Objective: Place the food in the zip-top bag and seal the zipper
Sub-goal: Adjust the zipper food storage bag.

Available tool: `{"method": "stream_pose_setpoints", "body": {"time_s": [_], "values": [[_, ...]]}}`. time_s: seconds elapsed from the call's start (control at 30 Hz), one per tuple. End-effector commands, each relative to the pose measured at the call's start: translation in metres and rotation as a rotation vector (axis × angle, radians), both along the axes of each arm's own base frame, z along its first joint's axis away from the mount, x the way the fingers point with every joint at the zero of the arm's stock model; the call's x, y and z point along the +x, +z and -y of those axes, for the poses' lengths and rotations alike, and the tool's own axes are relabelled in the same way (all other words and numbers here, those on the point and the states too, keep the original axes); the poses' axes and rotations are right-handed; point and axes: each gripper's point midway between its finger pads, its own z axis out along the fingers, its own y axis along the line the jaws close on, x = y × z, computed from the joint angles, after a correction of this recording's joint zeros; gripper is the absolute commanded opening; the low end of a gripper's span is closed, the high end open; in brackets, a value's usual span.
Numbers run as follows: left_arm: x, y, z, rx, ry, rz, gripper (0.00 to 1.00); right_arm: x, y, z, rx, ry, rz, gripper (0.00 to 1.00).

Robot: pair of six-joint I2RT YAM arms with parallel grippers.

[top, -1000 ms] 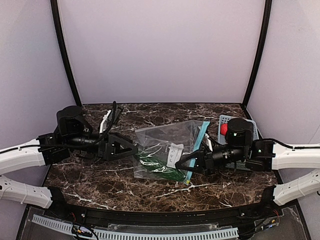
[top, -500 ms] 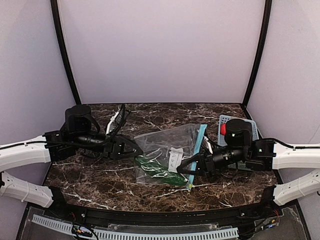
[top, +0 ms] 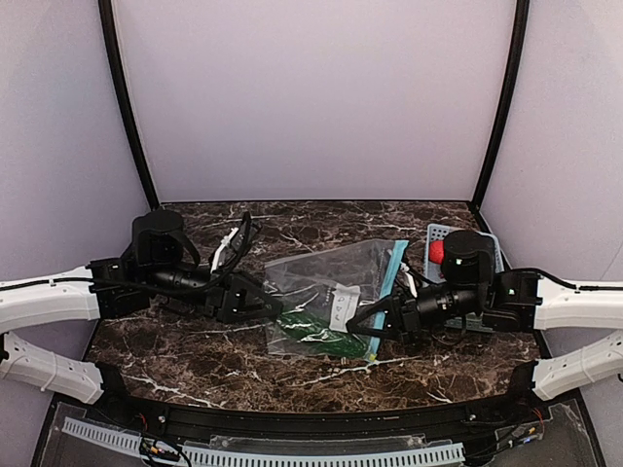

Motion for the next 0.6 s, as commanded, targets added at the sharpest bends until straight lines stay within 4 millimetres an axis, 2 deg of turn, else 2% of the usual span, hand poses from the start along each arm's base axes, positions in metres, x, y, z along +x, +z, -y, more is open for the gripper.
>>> {"method": "stream_pose_setpoints", "body": {"time_s": [0.0, 0.2, 0.27, 0.3, 0.37, 0.47, 0.57], "values": [[-0.005, -0.009, -0.002, 0.017, 0.008, -0.007, 0.61, 0.006, 0.022, 0.0, 0.051, -0.026, 0.045, 0.0], [-0.004, -0.014, 0.0, 0.034, 0.015, -0.01, 0.49, 0.005, 0.023, -0.001, 0.055, -0.018, 0.046, 0.0], [-0.003, -0.012, 0.0, 0.03, 0.02, 0.0, 0.58, 0.004, 0.019, -0.001, 0.046, -0.013, 0.038, 0.0], [-0.002, -0.009, 0.0, 0.027, 0.025, 0.011, 0.68, 0.004, 0.016, -0.001, 0.04, -0.012, 0.033, 0.0], [0.001, -0.005, -0.001, 0.024, 0.041, 0.031, 0.73, 0.004, 0.014, -0.001, 0.034, -0.011, 0.026, 0.0], [0.004, 0.001, -0.003, 0.021, 0.063, 0.063, 0.73, 0.003, 0.011, -0.001, 0.032, -0.008, 0.019, 0.0], [0.006, 0.003, -0.005, 0.031, 0.07, 0.08, 0.66, 0.002, 0.012, -0.001, 0.034, -0.002, 0.017, 0.0]]}}
